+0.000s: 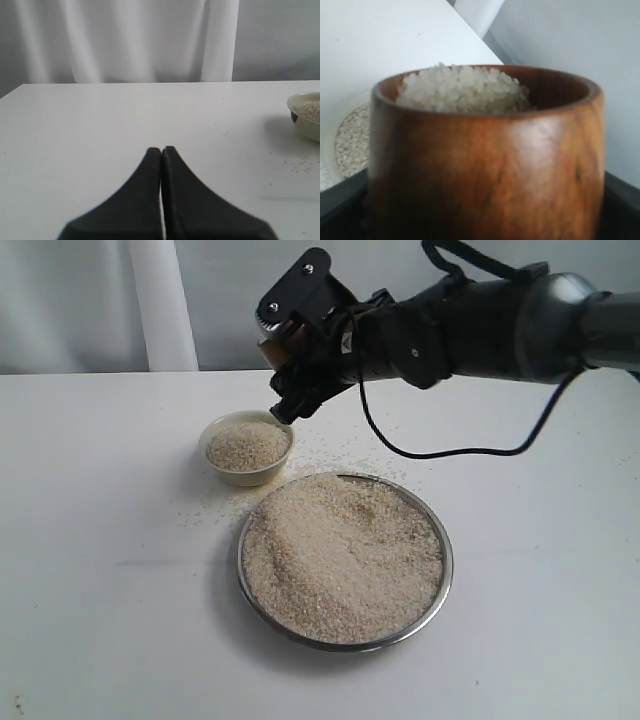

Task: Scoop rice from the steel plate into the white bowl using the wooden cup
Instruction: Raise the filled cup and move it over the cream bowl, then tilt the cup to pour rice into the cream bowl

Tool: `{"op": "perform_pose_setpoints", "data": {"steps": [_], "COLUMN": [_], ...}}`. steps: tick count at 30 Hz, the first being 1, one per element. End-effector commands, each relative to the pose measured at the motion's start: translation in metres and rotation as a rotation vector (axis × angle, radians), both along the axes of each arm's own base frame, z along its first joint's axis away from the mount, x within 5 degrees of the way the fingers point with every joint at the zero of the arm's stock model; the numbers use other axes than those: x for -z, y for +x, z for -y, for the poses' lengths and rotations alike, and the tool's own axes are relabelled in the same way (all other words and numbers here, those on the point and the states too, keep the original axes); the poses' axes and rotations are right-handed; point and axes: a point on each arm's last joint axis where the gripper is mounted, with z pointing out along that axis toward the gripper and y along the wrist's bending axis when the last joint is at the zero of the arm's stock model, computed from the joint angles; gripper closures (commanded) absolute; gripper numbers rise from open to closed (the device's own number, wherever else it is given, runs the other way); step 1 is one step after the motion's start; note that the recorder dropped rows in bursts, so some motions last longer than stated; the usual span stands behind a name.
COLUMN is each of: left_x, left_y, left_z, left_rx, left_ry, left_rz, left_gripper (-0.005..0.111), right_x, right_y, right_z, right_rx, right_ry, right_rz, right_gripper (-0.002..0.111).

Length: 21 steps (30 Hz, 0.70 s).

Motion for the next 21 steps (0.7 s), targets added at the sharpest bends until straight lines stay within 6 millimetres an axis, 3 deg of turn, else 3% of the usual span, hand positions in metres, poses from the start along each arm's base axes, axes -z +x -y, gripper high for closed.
{"op": "perform_pose_setpoints", "data": {"steps": [1,11,21], "left_x": [0.0,0.0,0.0], "left_y": [0.0,0.0,0.0], "left_z": [0.0,0.0,0.0], "left_rx": [0.001,0.001,0.001], "left_ry": [-0.003,-0.003,-0.003], "left_rz": [0.007,0.007,0.007], "left_gripper": [0.107,0.107,0.107], "right_x": [-0.004,0.013,0.032], "right_y": [0.017,0.051,0.044], "right_z": [-0.018,-0.037,-0.066], "right_rx": [-0.005,0.043,0.003], "right_ry": [-0.07,-0.227,-0.492], "right_rz": [-0.026,-0.129,-0.021], "right_gripper": [0.108,0.108,0.108]}}
